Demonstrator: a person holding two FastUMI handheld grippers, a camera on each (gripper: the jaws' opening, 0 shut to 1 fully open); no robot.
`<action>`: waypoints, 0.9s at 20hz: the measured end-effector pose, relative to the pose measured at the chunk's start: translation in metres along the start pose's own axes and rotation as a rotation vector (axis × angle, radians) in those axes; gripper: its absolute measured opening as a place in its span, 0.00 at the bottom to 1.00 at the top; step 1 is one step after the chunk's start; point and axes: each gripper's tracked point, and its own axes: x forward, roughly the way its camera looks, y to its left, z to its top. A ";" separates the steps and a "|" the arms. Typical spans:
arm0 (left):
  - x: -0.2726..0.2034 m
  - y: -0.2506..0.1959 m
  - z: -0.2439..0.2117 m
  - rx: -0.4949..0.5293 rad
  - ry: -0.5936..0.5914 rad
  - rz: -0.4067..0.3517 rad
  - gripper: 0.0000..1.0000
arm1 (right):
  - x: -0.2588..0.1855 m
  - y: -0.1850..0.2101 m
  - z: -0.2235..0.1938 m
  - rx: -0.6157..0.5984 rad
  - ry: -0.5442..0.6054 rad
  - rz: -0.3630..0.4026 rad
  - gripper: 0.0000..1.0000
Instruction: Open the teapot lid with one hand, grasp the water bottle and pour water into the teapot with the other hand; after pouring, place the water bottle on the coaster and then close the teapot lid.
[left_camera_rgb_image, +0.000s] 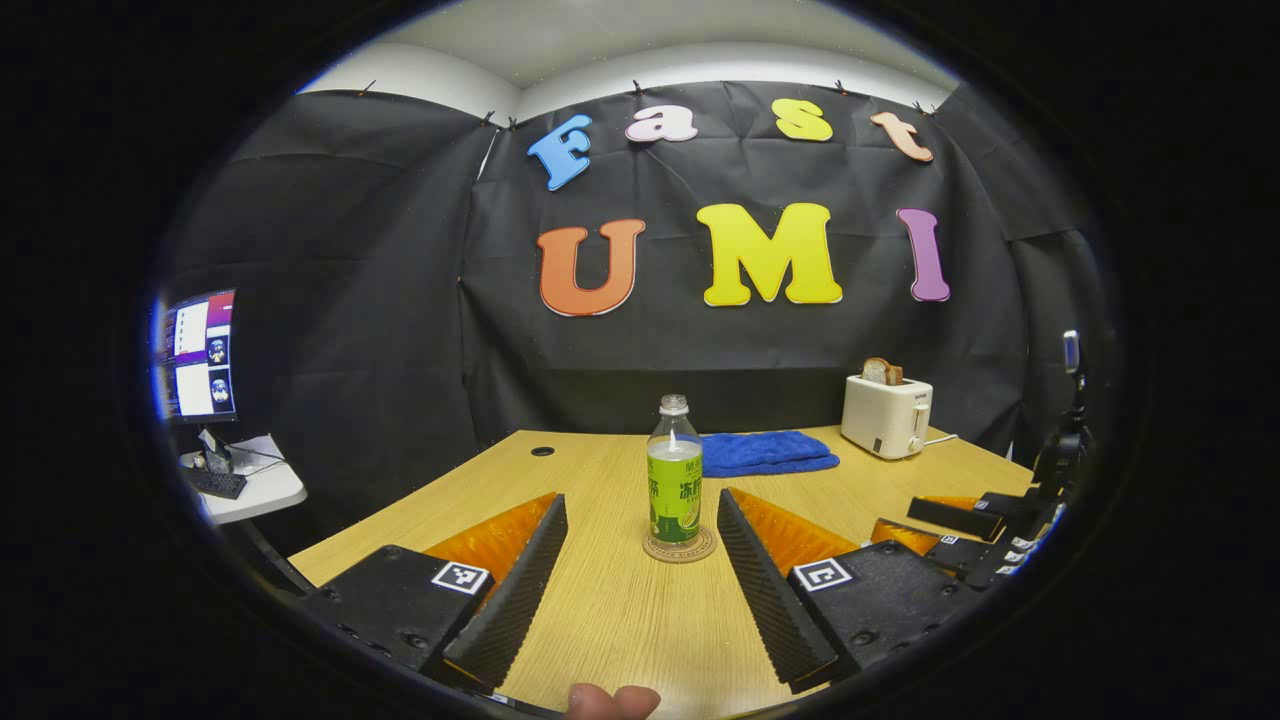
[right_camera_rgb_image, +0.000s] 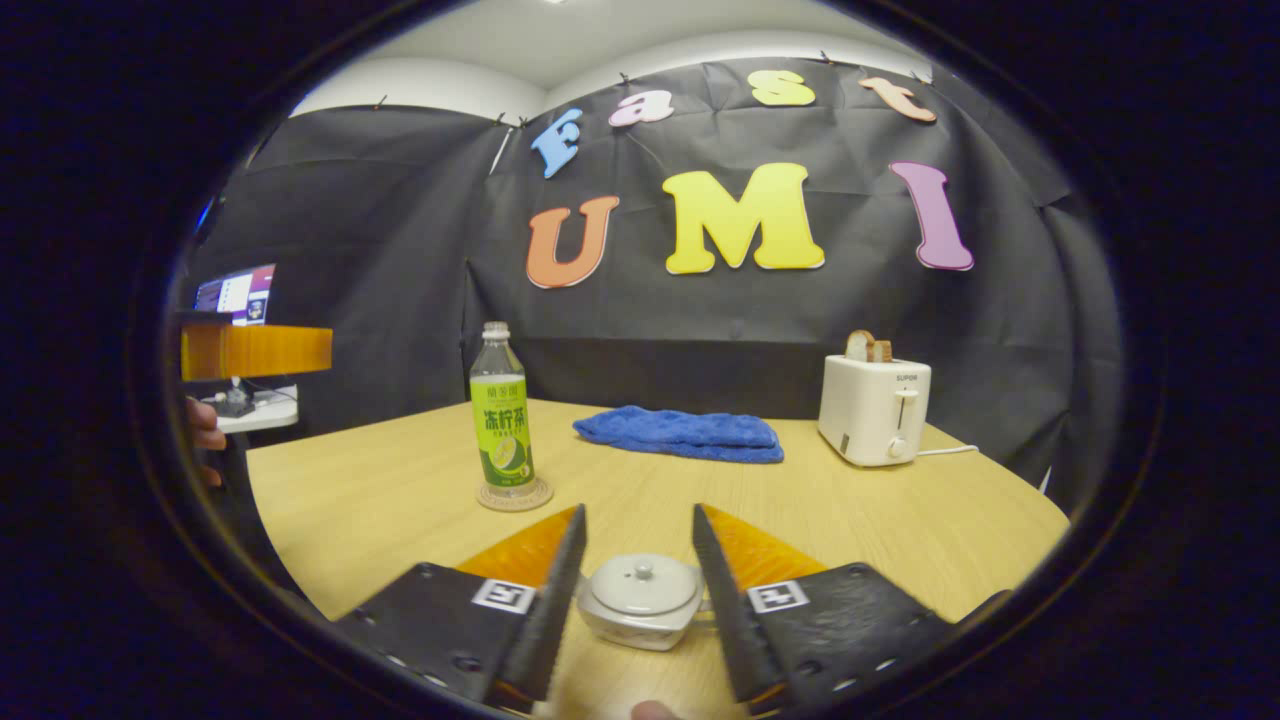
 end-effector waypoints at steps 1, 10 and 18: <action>0.000 -0.005 0.000 0.000 -0.002 0.001 0.94 | -0.010 -0.012 0.013 0.005 -0.031 -0.050 0.97; -0.019 -0.061 0.008 0.019 -0.063 -0.060 0.97 | -0.093 -0.062 0.072 0.006 -0.171 -0.267 0.95; -0.032 -0.058 0.020 0.024 -0.127 -0.055 0.97 | -0.117 -0.054 0.082 -0.016 -0.202 -0.312 0.95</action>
